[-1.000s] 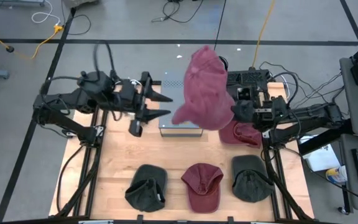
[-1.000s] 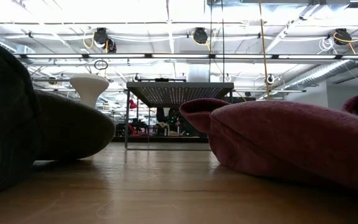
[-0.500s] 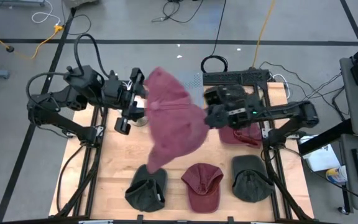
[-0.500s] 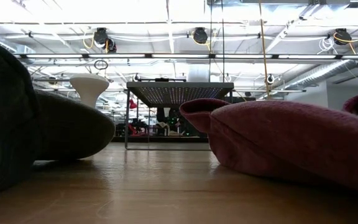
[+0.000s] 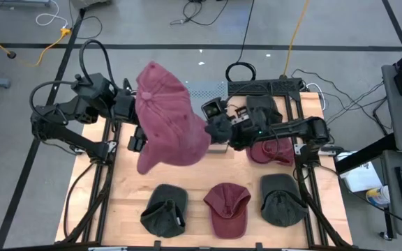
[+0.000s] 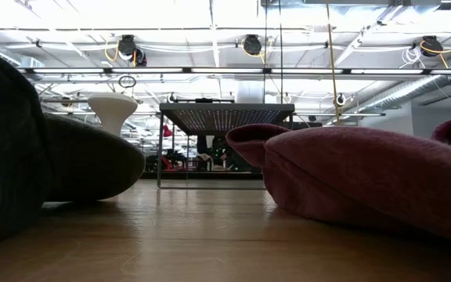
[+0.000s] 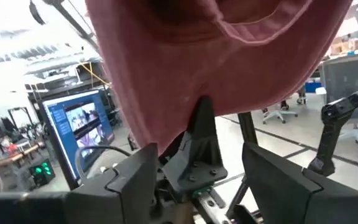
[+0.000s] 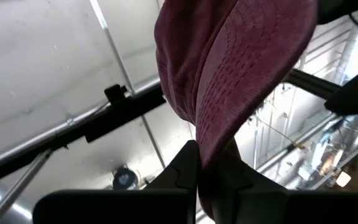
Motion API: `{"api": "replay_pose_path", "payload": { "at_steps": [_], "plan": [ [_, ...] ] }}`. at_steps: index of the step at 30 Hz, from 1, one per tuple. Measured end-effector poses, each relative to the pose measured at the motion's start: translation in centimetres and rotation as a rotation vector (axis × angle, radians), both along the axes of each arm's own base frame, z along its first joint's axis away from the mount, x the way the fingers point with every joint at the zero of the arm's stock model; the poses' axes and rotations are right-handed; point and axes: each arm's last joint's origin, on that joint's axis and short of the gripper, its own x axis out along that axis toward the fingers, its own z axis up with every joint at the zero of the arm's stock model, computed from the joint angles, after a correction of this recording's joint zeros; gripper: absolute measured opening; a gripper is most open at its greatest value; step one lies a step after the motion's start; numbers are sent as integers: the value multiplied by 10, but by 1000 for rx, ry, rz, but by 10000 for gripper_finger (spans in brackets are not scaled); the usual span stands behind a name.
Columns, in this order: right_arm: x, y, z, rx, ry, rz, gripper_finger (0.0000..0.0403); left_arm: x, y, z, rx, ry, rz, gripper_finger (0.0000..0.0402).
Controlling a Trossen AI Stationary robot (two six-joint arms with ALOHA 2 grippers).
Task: Pick & Place hat
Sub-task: Put the left red cap on the shelf
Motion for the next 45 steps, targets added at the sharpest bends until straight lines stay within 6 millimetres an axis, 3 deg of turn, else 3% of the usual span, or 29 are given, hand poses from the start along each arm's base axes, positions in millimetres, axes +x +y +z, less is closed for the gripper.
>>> {"api": "replay_pose_path", "payload": {
  "at_steps": [8,15,35,40,45],
  "plan": [
    [3,3,-3,19,-13,-41,10,2,2,1,-9,-12,102,263],
    [-4,9,-1,9,-86,-32,10,-2,6,-1,-74,32,177,245],
    [0,8,-4,-54,-52,-28,10,13,-2,5,-108,-76,-88,205],
    [1,6,-4,-60,-50,-36,11,12,-2,8,-141,-99,-113,163],
    [2,6,-4,-65,-31,-24,11,11,-2,10,-173,-109,-125,79]
  ]
}}
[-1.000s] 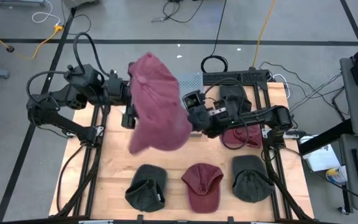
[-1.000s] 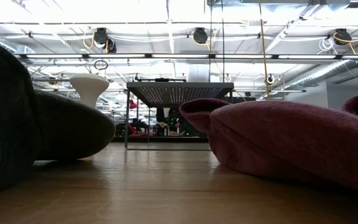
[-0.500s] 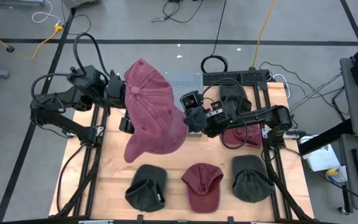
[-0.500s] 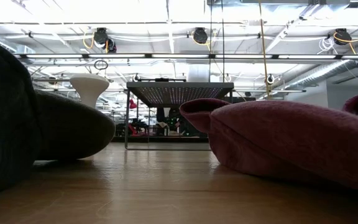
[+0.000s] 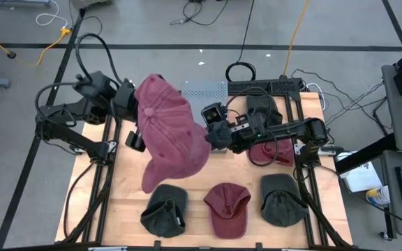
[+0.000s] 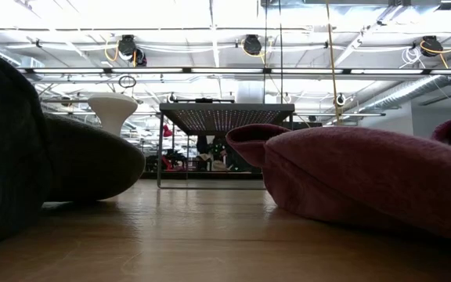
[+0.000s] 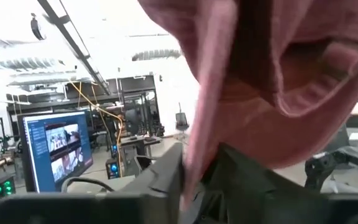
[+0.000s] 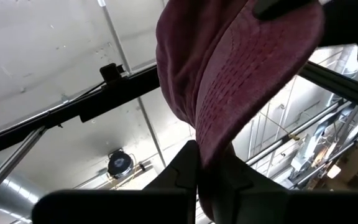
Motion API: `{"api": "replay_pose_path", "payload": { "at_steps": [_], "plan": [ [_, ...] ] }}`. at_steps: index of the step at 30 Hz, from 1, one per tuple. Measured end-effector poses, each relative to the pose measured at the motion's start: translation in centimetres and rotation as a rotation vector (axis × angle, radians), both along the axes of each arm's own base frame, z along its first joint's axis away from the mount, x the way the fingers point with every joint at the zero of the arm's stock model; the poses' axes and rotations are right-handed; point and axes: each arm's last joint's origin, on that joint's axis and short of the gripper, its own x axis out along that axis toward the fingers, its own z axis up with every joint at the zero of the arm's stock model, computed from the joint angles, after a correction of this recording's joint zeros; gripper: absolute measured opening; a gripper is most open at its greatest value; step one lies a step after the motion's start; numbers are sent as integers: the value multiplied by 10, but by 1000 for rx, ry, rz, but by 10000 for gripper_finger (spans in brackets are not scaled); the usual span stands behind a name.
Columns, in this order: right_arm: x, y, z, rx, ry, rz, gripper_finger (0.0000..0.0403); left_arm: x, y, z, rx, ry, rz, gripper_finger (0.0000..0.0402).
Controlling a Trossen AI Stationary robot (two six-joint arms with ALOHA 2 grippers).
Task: Pick & Place hat
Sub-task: Put the left red cap on the shelf
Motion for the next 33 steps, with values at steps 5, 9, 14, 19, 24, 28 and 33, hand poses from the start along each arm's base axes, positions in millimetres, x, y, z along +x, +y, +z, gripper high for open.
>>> {"api": "replay_pose_path", "payload": {
  "at_steps": [5,9,14,19,24,28,33],
  "plan": [
    [4,-3,-1,6,50,-13,11,-1,1,2,-23,-11,-1,13],
    [5,-3,-1,9,73,-5,26,-1,3,2,-47,-9,3,19],
    [4,-3,-1,-13,29,-61,96,-4,4,4,-51,-20,11,10],
    [-5,-9,4,-45,-85,-109,182,-17,4,10,-10,-51,38,9],
    [-6,-11,5,-84,-78,-85,243,-34,7,13,36,-39,154,9],
    [-4,-10,3,-90,-39,-64,264,-47,10,13,73,-16,275,8],
    [-8,-5,5,-209,-62,-16,268,-61,15,13,57,31,423,8]
  ]
}}
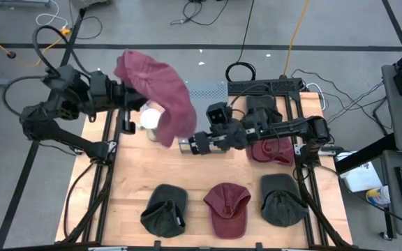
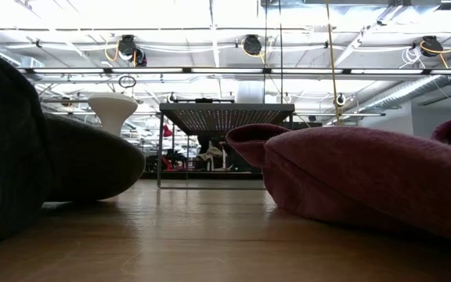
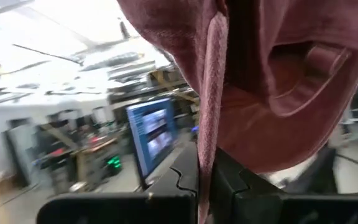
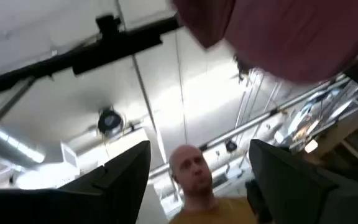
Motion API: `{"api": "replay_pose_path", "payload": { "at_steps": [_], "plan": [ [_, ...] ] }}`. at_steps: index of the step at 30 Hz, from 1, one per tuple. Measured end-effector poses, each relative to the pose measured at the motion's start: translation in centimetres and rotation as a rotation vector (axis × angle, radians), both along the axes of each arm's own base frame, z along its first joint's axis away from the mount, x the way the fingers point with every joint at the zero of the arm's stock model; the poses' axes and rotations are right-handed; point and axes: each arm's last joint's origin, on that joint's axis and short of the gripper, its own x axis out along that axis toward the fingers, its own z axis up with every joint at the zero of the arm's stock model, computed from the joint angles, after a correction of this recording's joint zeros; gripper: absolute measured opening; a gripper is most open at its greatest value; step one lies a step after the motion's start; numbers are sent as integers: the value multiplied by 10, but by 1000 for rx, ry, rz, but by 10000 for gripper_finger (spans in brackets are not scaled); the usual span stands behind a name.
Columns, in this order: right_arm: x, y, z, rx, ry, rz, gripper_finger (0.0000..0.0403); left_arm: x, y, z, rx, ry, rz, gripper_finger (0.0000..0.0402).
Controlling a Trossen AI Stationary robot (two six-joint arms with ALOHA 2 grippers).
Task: Pick & Place hat
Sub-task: Put the left red cap on the shelf
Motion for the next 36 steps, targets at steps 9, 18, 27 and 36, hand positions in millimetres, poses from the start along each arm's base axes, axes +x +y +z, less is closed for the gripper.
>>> {"api": "replay_pose_path", "payload": {
  "at_steps": [9,18,27,36],
  "plan": [
    [-13,4,16,-215,-45,-61,256,-16,7,-9,-70,126,223,8],
    [-35,-7,42,-420,-90,-324,256,-20,12,-22,-144,246,371,8],
    [-76,-26,75,-490,-150,-780,256,-19,15,-34,-191,341,525,8],
    [-130,-51,95,-580,64,-1241,256,-6,16,-44,-159,428,578,8]
  ]
}}
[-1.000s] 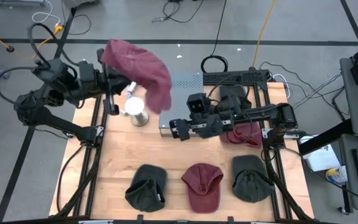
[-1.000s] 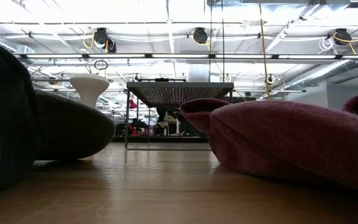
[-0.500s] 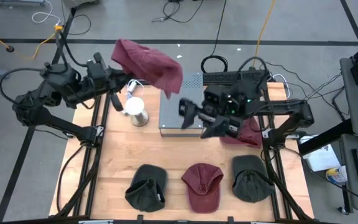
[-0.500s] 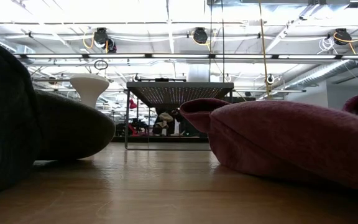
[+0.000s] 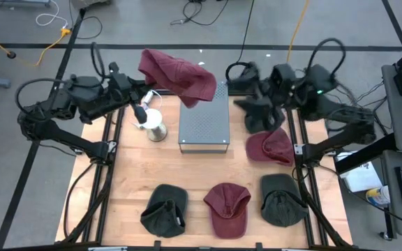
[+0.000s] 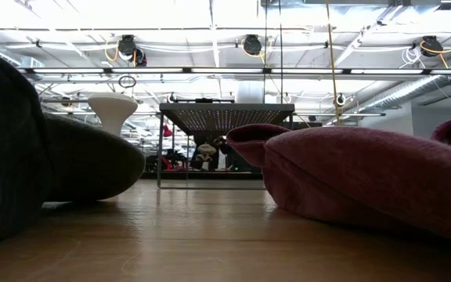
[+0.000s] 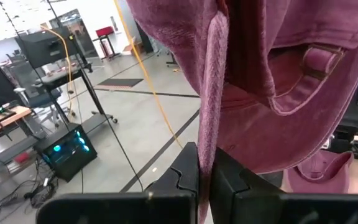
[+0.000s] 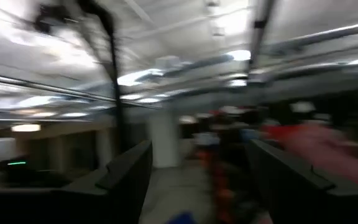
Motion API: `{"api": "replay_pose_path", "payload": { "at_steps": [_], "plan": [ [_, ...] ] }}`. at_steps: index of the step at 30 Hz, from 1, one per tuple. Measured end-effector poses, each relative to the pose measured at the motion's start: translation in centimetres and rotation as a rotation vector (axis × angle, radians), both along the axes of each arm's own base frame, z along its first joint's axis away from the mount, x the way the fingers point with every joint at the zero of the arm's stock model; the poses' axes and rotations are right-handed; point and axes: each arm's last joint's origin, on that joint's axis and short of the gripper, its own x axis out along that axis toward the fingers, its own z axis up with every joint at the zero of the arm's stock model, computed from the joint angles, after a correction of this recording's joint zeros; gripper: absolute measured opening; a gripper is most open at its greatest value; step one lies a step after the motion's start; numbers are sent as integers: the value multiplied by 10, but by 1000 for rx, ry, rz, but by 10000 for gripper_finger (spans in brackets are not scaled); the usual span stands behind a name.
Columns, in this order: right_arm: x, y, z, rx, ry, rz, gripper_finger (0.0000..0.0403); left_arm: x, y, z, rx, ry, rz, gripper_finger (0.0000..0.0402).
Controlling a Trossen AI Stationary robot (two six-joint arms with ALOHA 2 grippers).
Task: Pick & Place hat
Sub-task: Put the left red cap on the shelf
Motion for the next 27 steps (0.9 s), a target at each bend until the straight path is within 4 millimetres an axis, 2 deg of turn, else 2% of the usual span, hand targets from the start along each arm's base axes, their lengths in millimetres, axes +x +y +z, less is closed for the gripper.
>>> {"api": "replay_pose_path", "payload": {
  "at_steps": [4,11,14,18,21,27],
  "plan": [
    [-21,-11,0,-84,89,-257,256,11,-1,-5,21,49,-14,8],
    [-35,-29,-6,-92,219,-412,256,24,-1,-12,23,90,-25,8],
    [-32,-38,-7,-64,289,-424,256,29,-2,-14,21,105,-31,8],
    [-21,-46,-7,-33,361,-322,256,39,-2,-20,15,129,-46,8],
    [-9,-47,-5,-34,392,-252,256,50,-2,-25,15,145,-45,8],
    [16,-51,-14,11,515,-142,256,70,-3,-31,18,141,-46,8]
  ]
}}
